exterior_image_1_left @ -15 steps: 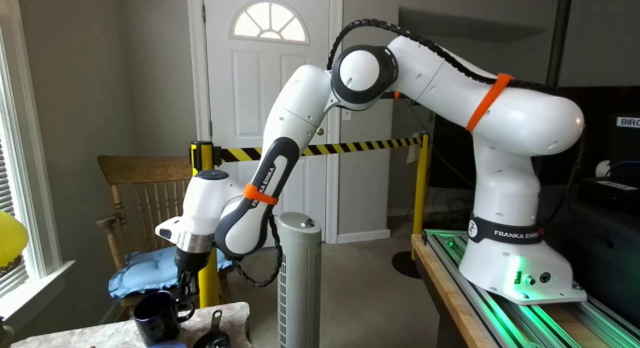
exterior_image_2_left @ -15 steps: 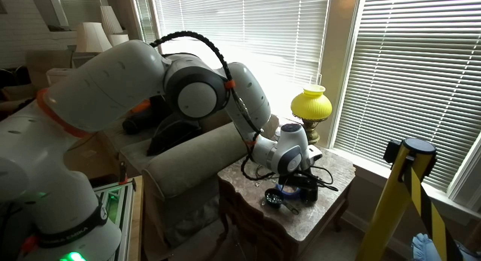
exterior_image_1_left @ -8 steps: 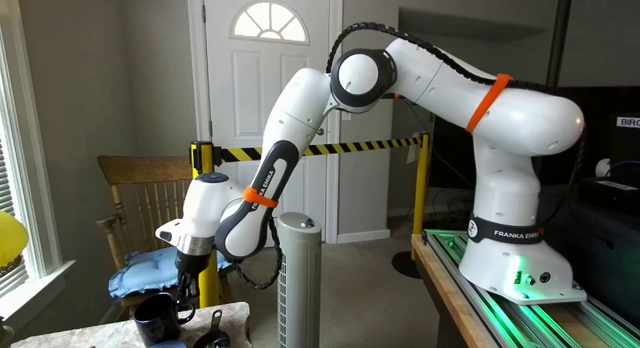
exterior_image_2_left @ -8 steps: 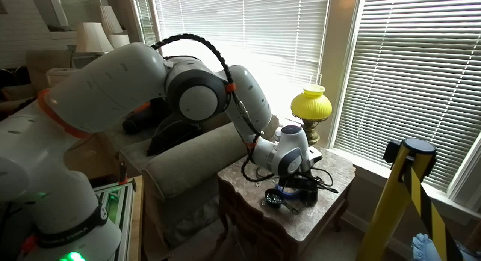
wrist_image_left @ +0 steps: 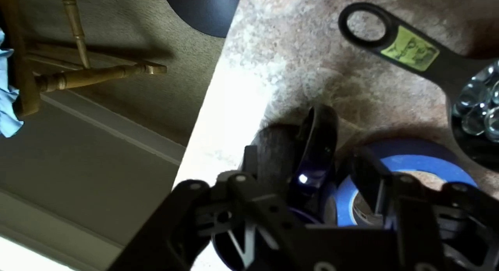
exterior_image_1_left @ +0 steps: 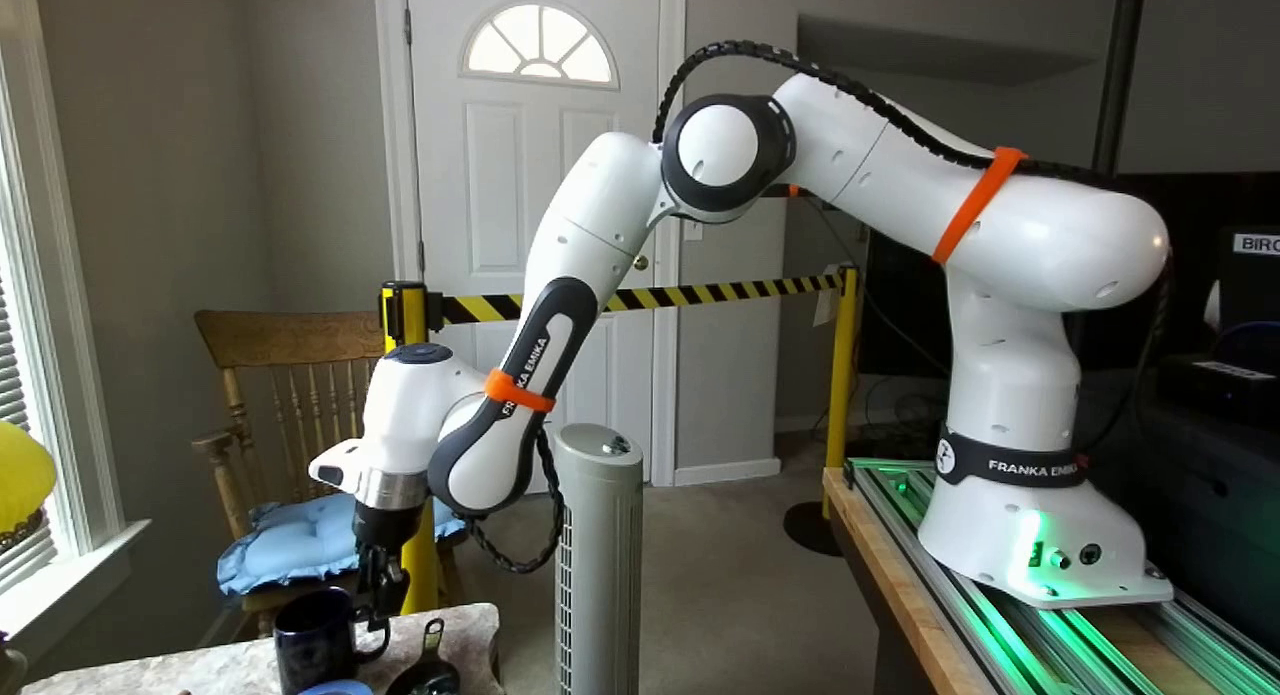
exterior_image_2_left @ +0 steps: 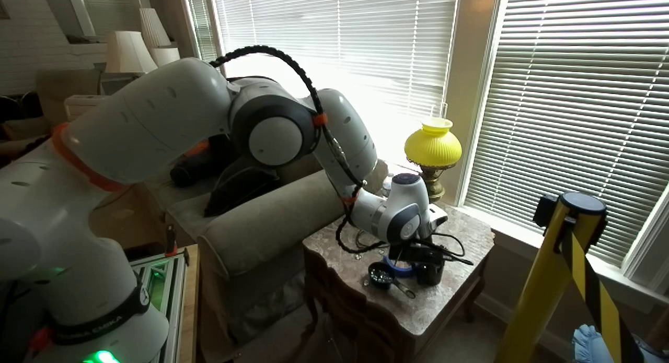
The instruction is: Empty the contents of the black mug into the measuring cup and place the mug back
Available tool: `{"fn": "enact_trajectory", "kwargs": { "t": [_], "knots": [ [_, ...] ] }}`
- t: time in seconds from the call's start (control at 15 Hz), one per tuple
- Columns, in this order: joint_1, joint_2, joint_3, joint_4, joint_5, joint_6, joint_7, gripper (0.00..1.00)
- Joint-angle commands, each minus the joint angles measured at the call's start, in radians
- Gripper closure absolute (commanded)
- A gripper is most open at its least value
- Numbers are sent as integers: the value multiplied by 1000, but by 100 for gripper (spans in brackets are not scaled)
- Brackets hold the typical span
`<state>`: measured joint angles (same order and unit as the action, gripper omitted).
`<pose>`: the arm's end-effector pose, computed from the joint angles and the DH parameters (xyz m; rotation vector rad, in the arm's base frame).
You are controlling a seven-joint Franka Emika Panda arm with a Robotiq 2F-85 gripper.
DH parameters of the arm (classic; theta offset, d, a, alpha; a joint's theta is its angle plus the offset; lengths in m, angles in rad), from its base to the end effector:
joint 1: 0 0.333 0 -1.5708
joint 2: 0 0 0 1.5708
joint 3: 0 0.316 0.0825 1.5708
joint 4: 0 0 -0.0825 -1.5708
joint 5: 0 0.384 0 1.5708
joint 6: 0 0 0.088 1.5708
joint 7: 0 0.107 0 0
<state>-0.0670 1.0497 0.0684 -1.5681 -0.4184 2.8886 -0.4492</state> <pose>0.6889 0.0180 0.0480 2.7231 1.1498 0.3653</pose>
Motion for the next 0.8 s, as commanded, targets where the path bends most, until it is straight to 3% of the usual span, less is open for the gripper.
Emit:
{"fn": "enact_trajectory", "kwargs": {
  "t": [0.0, 0.2, 0.4, 0.73],
  "knots": [
    [36, -70, -14, -30, -5, -172, -62, 2],
    [-13, -189, 105, -88, 56, -395, -190, 0],
    [25, -337, 121, -141, 125, -651, -207, 0],
    [72, -495, 136, -112, 243, -1118, -215, 0]
  ]
}}
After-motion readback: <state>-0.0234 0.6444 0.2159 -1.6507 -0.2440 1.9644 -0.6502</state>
